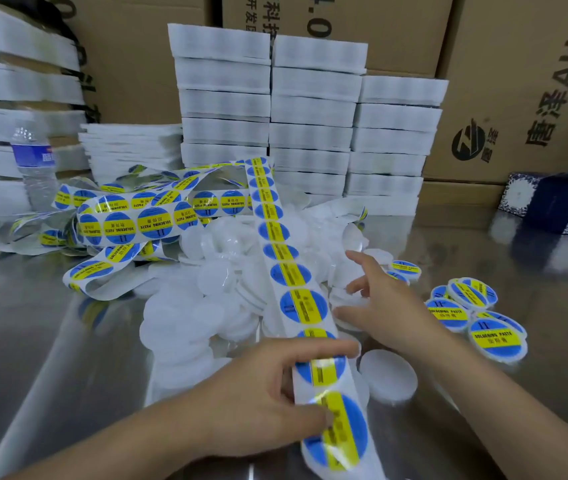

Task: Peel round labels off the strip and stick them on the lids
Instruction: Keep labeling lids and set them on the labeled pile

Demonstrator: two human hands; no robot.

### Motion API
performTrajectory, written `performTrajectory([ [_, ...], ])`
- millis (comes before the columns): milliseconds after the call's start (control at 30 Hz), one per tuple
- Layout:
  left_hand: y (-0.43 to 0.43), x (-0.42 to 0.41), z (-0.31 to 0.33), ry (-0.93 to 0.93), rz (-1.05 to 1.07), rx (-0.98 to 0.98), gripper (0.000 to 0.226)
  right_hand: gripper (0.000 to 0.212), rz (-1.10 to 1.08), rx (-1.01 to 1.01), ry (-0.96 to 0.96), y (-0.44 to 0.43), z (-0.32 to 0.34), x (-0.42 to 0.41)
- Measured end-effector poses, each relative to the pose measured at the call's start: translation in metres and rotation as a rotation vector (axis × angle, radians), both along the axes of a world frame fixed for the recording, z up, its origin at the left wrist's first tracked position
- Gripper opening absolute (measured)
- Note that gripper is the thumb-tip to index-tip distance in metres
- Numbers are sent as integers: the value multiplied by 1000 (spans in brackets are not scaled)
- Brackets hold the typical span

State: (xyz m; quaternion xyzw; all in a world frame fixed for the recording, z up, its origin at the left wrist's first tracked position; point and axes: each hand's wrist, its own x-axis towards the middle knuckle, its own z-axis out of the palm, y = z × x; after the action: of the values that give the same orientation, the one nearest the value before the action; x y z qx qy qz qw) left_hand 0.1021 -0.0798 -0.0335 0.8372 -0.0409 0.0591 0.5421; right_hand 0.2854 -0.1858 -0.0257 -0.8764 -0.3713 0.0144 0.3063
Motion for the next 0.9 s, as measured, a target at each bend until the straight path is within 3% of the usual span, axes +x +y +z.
performTrajectory([
  [100,3,9,-1,-82,252,-56,18,83,6,41,-7,0,1,-2],
  [233,14,20,-5,-69,423,-233,27,84,10,98,-22,1,-1,0],
  [433,18,20,-4,6,311,-292,50,79,-51,181,-46,1,-3,3],
  [667,14,12,-2,103,35,-118,44,91,-124,180,-18,3,-4,6],
  [900,15,14,-1,162,59,-137,22,92,-153,102,-6,4,-7,9],
])
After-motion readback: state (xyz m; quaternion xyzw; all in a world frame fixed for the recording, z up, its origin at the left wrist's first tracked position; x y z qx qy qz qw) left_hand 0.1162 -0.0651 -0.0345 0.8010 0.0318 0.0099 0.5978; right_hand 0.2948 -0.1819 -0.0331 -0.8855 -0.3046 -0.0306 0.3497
